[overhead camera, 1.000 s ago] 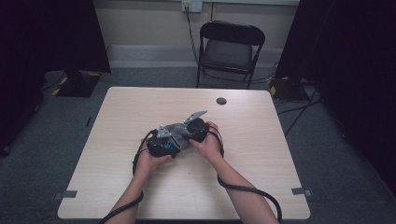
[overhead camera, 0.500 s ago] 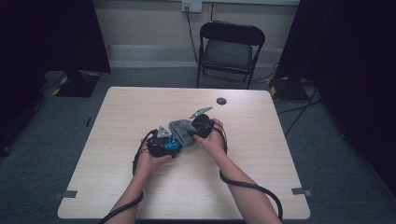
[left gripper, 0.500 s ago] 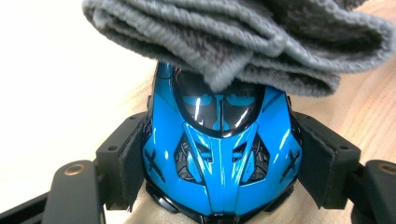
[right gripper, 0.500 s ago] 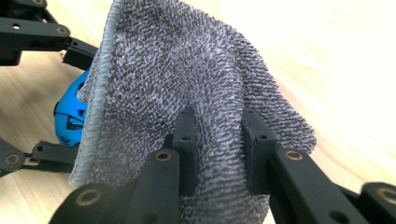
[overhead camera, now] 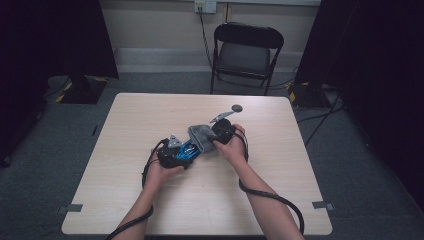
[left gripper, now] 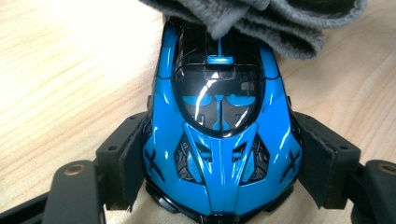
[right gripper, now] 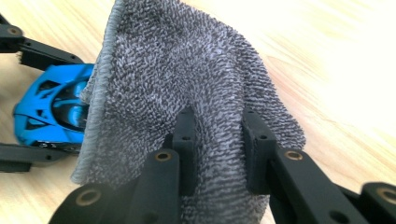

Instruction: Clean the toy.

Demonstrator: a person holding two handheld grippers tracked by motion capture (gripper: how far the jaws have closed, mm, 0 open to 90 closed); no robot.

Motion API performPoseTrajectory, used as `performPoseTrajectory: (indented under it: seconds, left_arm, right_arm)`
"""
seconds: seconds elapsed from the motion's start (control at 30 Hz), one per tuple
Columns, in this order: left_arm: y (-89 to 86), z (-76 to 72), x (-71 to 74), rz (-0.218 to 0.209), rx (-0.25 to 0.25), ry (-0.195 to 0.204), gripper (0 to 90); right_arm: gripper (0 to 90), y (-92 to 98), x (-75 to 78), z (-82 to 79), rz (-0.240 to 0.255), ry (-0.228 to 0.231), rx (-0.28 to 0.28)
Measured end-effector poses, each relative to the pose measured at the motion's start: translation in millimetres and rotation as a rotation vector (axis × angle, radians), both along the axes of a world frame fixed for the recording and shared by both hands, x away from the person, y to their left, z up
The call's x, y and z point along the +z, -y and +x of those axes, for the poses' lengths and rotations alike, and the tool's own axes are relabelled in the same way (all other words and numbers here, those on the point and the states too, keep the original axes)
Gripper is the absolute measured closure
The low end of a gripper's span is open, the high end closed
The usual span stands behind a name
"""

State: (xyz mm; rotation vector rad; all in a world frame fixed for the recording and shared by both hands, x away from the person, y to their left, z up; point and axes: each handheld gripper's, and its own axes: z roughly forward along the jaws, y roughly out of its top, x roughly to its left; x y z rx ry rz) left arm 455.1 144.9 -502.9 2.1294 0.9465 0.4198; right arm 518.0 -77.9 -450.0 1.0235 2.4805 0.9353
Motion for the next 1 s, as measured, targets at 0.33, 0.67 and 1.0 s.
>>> performPoseTrajectory:
  seconds: [0.33,0.67,1.0]
  left_arm:
    - [-0.2,0.1,0.2,0.005,-0.002,0.003,25.9]
    - [-0.1,-0.1,0.1,0.003,-0.003,0.001,25.9]
    - [0.4,-0.7,-0.1,-0.001,0.002,-0.001,25.9]
  right_arm:
    - [71.0,5.5,-2.8,3.4,0.016,-0.005,-0.009]
    - [70.9,14.9,-4.4,6.4,0.036,-0.01,-0.036]
    - [70.9,28.5,-7.1,7.4,0.03,-0.002,-0.054]
